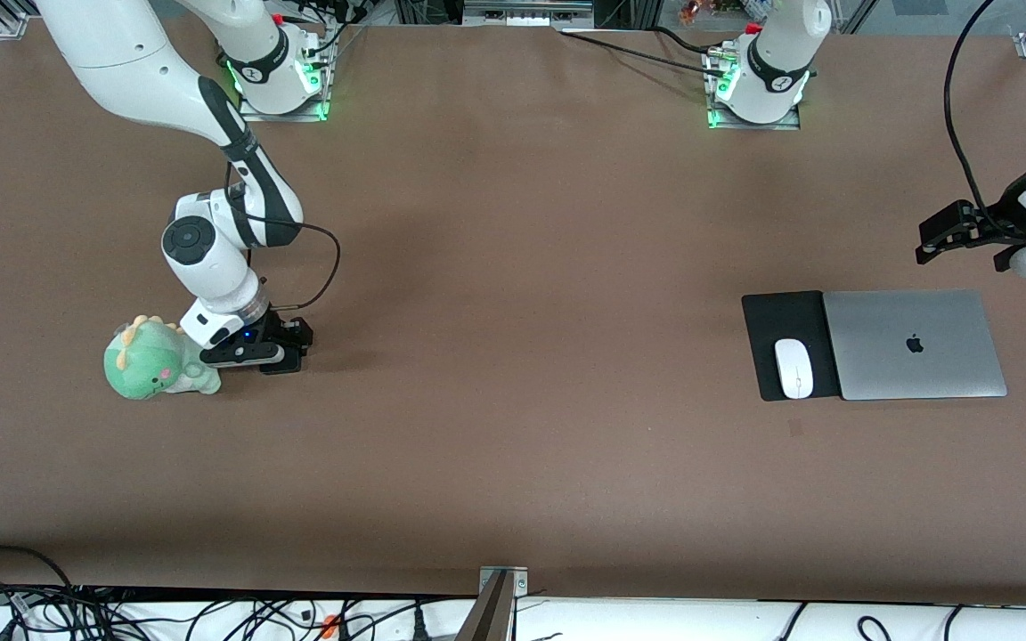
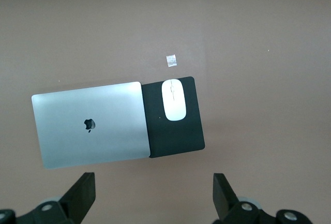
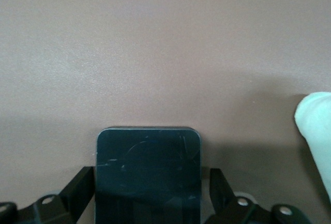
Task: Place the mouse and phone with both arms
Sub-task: 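Lower the phone beside the plush toy and open the right gripper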
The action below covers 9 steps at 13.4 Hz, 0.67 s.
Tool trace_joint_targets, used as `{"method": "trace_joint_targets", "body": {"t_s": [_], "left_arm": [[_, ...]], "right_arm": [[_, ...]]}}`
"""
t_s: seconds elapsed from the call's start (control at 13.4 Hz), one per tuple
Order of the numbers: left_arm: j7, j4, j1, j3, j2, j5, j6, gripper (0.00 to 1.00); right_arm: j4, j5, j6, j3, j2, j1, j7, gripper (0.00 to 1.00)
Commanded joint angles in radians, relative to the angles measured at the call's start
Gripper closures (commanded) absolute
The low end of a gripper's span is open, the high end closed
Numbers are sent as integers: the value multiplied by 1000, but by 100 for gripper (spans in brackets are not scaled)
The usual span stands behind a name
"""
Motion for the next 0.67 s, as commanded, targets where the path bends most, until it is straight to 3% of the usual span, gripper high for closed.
{"method": "trace_joint_targets", "body": {"t_s": [0.0,0.37,0.6], "left_arm": [[11,16,6,-5,8,14,5,0],[11,28,6,-2,11,14,5,0],[11,28,6,-2,11,14,5,0]], "right_arm": [[-26,13,3,16,-51,-18,-28,0],[29,27,-175,19,-131,-18,-26,0],[70,97,-325,19,-197,-16,-31,0]]}}
